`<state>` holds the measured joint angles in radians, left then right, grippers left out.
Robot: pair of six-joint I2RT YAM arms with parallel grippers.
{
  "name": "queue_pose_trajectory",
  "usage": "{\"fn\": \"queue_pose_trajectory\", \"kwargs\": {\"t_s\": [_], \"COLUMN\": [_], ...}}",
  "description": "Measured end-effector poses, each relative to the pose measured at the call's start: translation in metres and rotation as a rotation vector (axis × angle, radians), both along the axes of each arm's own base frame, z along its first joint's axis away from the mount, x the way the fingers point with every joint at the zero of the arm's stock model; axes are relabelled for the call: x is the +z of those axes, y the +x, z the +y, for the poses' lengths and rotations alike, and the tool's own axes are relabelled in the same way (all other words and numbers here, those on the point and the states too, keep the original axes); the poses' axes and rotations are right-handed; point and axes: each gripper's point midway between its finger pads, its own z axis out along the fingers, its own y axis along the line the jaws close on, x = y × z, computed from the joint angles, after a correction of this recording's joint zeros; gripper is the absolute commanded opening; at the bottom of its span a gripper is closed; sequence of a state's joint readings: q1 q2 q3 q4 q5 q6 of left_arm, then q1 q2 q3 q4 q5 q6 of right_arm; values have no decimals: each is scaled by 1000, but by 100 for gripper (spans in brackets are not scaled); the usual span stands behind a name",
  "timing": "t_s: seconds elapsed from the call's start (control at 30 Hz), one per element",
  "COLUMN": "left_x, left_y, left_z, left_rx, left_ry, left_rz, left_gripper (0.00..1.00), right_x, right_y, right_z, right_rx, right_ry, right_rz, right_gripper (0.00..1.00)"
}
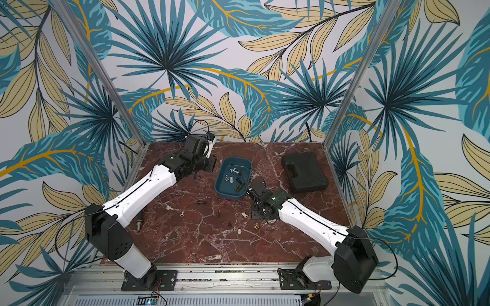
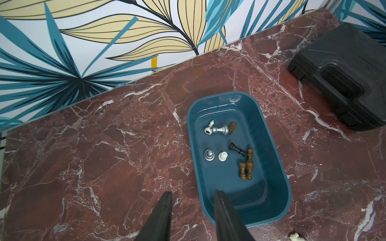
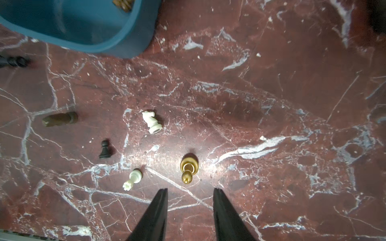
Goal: Put the chess pieces into the storage box
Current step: Pick up the chess piece at the center of the board, then place the chess piece in the storage box.
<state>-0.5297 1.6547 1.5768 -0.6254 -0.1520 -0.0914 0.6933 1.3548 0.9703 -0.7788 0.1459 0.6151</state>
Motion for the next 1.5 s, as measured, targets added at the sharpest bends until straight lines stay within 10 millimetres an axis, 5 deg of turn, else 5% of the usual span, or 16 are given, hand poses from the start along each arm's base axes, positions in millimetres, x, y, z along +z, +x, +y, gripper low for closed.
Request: {"fn": "queue_pose_trajectory", "kwargs": {"t_s": [0.33, 0.87, 1.23, 1.5], "left_x": [-2, -13, -14, -11], "left_y": [2, 4, 6, 3], "left_z": [1, 1, 1, 8], "left_rx": [0, 0, 2, 13], "left_ry": [15, 25, 38, 56], "left_rz": [-12, 1, -4, -18], "left_gripper": [37, 38, 38, 38], "right_x": [-59, -72, -25, 62], "right_y": [-7, -7, -11, 41], "right_z": [8, 13, 3, 31], "right_rx": [8, 11, 13, 90], "right_ry": [-46, -36, -45, -29], "right_rz": [122, 145, 97, -85], "right_gripper": [33, 21, 10, 10]}}
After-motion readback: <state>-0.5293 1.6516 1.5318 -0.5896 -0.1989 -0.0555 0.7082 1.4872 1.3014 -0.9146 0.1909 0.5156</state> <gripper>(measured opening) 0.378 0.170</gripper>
